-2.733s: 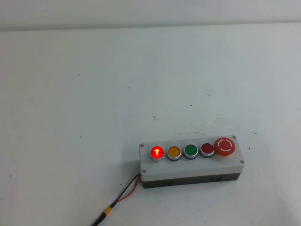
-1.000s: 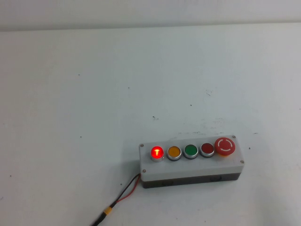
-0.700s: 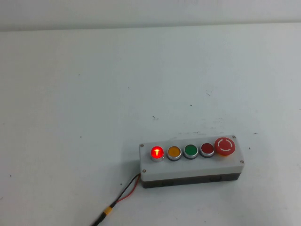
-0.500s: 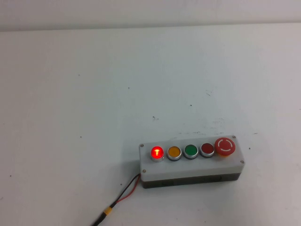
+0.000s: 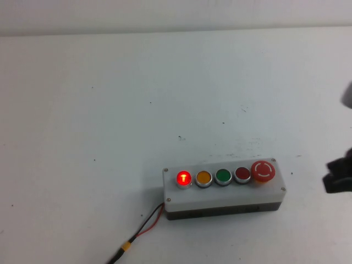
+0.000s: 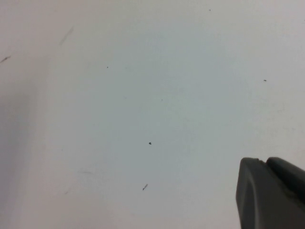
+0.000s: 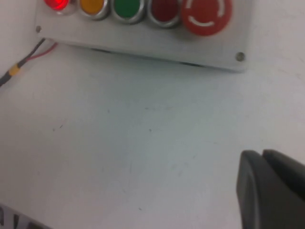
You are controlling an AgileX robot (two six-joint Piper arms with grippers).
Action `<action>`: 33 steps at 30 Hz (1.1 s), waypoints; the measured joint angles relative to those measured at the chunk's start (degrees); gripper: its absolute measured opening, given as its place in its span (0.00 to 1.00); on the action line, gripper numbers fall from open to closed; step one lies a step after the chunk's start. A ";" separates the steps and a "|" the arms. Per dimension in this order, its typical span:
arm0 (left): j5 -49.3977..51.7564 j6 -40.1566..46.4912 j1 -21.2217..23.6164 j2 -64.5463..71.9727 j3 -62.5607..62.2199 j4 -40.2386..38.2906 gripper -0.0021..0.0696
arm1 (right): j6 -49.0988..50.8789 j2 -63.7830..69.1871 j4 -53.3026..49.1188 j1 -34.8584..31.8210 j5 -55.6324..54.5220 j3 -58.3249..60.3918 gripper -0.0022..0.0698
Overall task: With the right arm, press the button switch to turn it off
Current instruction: Press the button to turn off
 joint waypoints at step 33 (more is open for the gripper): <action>0.00 0.00 0.00 0.00 0.00 0.00 0.03 | 8.47 48.30 -14.15 30.80 6.77 -44.53 0.01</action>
